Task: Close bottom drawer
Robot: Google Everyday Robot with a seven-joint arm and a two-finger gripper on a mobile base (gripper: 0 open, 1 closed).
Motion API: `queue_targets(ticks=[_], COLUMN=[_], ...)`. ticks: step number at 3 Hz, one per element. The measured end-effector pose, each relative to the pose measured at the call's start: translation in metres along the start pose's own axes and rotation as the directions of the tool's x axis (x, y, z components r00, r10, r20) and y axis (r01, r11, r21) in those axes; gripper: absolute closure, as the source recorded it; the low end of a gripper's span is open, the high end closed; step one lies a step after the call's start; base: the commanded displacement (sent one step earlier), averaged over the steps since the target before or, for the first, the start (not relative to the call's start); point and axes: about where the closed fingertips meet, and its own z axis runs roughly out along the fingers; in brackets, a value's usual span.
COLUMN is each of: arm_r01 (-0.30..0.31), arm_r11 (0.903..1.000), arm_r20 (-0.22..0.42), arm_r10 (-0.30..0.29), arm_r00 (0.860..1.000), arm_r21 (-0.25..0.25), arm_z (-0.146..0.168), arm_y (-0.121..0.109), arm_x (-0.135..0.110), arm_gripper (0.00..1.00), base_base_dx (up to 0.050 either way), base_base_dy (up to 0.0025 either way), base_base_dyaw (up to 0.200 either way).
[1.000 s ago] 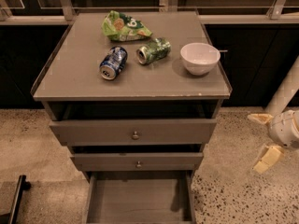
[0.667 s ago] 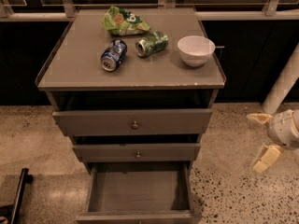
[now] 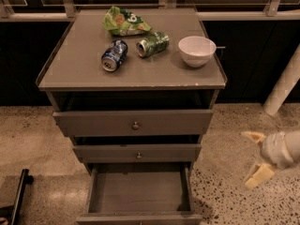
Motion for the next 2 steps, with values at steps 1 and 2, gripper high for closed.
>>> queue_targets(ticks=[1, 2], arm_r01=[-0.066, -0.092], arm_r11=[0.9978, 0.9949], arm_r20=[0.157, 0.191], arm_r10=[0.063, 0.098], arm_r00=[0.986, 0.977], arm_r21=[0.013, -0.043], arm_z=[0.069, 0.108], arm_y=[0.018, 0.034], arm_x=[0.056, 0.079], arm_gripper=[0.0, 0.0], base_base_dx=[0.0, 0.0], base_base_dy=[0.0, 0.0], base_base_dyaw=[0.0, 0.0])
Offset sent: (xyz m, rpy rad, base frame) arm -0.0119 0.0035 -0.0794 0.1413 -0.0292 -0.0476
